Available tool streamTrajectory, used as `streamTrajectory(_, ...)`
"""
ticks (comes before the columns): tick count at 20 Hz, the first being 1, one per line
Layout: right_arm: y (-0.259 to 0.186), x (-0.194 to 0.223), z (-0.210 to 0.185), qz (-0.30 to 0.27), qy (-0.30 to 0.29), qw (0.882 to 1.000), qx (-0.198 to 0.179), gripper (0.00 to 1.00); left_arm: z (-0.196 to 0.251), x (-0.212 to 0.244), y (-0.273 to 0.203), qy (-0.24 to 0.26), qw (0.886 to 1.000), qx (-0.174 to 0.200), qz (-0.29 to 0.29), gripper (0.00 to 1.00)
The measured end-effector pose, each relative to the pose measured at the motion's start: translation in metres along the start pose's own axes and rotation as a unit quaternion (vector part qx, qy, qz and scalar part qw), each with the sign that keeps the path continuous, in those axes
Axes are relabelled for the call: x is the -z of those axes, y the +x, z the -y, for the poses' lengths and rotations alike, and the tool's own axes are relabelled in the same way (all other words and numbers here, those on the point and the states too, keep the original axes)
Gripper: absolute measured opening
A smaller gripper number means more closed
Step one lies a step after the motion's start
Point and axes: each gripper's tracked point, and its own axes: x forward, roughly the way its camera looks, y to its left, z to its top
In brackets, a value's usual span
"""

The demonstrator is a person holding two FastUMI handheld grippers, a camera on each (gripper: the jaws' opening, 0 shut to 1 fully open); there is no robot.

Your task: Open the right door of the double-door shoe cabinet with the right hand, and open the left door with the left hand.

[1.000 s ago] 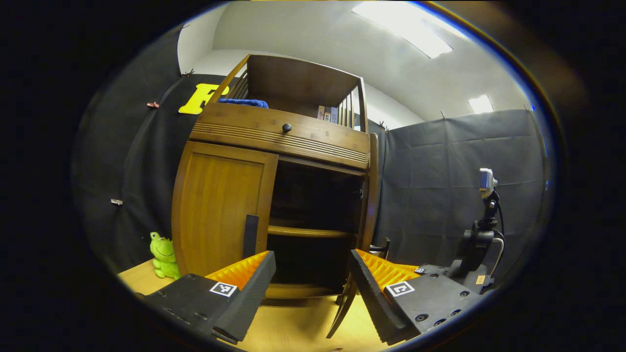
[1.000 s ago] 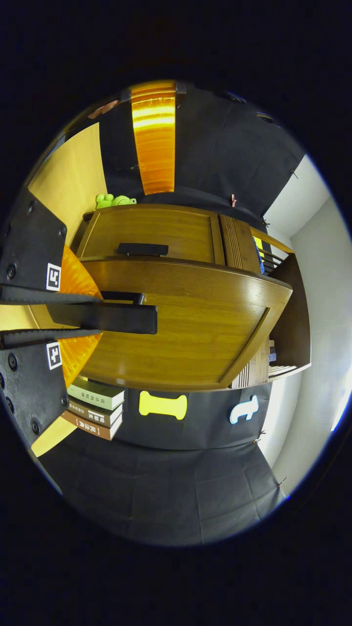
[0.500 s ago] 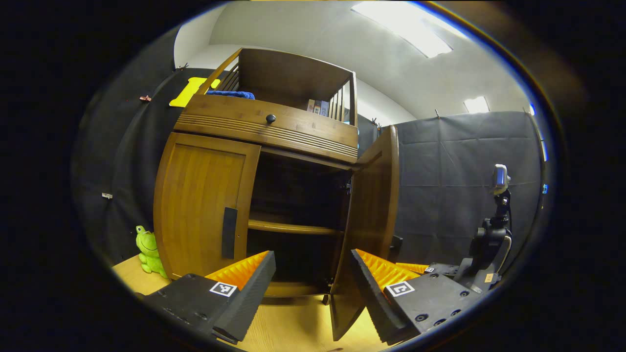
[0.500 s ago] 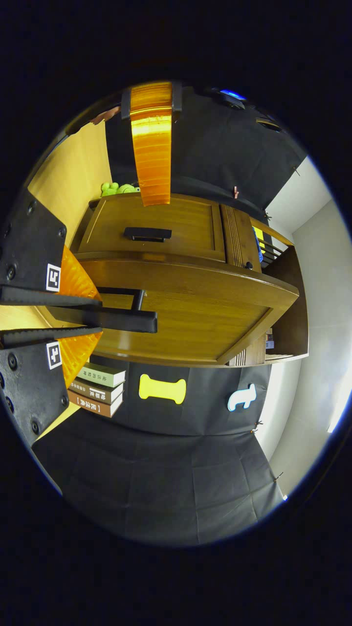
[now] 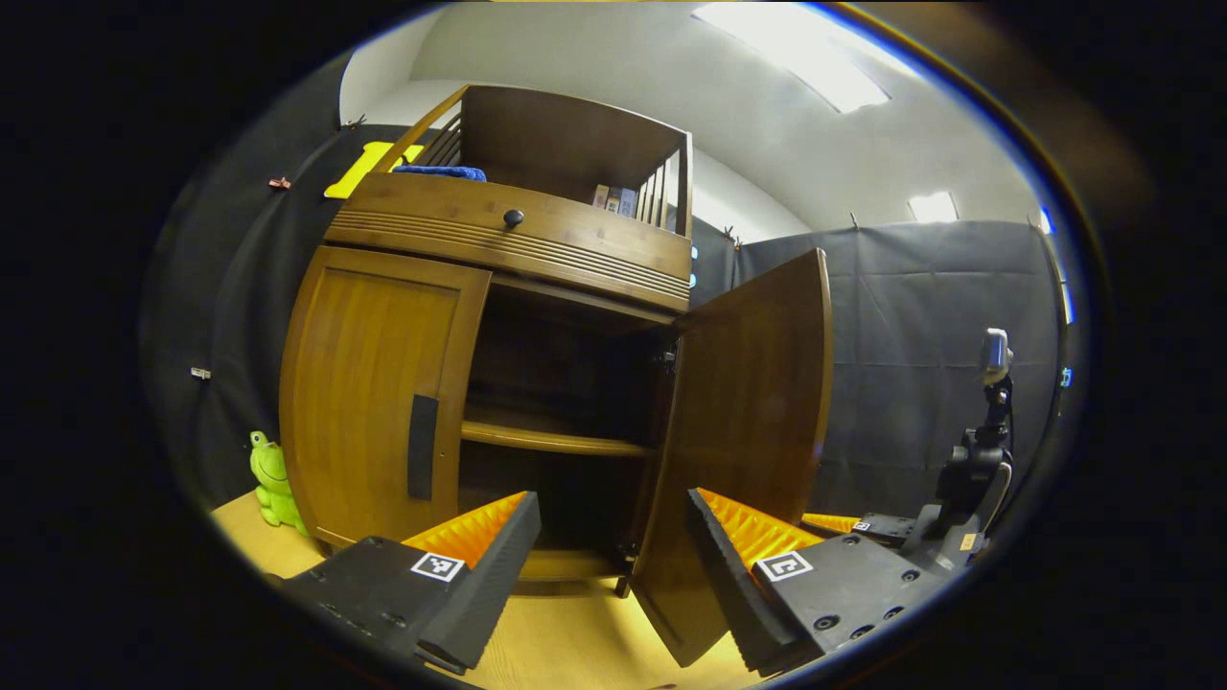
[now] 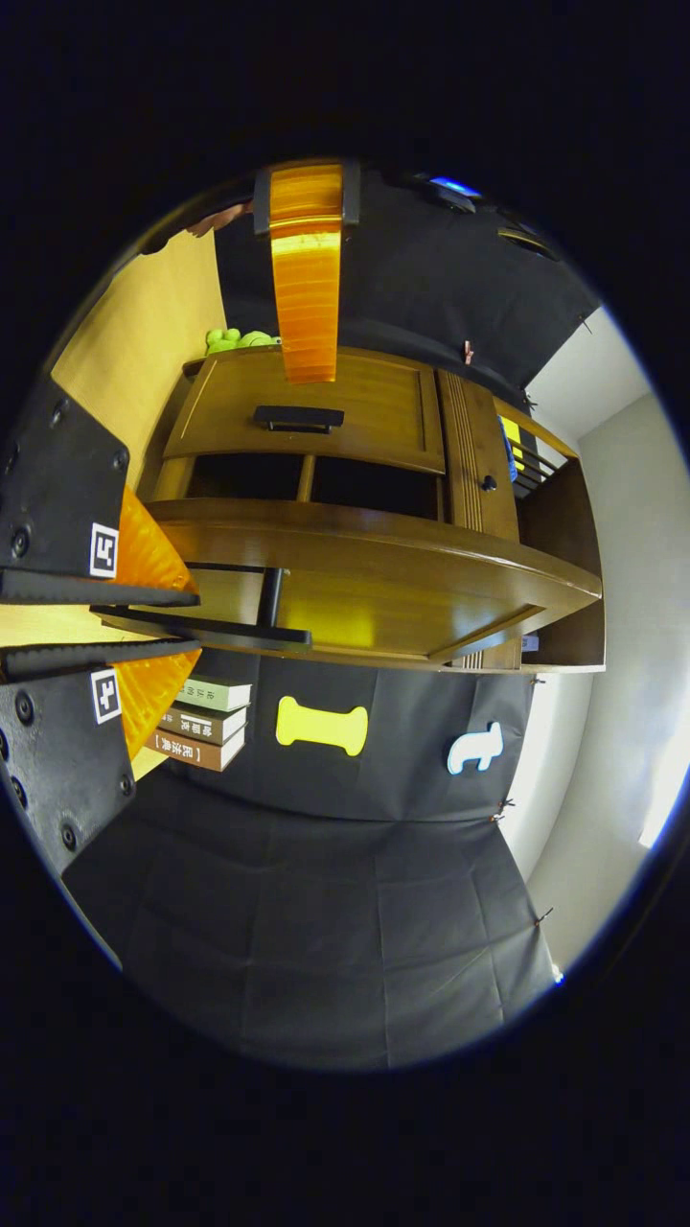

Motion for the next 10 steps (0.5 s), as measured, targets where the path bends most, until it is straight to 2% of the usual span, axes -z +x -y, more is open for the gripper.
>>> streamTrajectory(1, -0.002, 0.001, 0.003, -0.001, 0.000, 1.000, 0.000, 0.12, 0.001, 0.000, 0.001, -0.001, 1.000, -0.001, 0.001, 0.92)
streamTrajectory(2, -0.004, 0.000, 0.007, 0.001, -0.003, 1.000, 0.002, 0.18, 0.003, 0.000, 0.003, -0.001, 1.000, -0.002, 0.003, 0.95)
streamTrajectory(3, -0.004, -0.001, 0.010, 0.002, -0.006, 1.000, 0.002, 0.08, 0.004, 0.000, 0.004, -0.002, 1.000, -0.005, 0.005, 0.95)
streamTrajectory(4, -0.005, -0.001, 0.011, 0.003, -0.006, 1.000, 0.001, 0.17, 0.005, -0.001, 0.005, -0.002, 1.000, -0.007, 0.007, 0.95)
streamTrajectory(10, -0.014, -0.001, 0.023, 0.004, -0.008, 1.000, 0.001, 0.17, 0.006, -0.002, 0.005, 0.004, 1.000, -0.020, 0.003, 0.95)
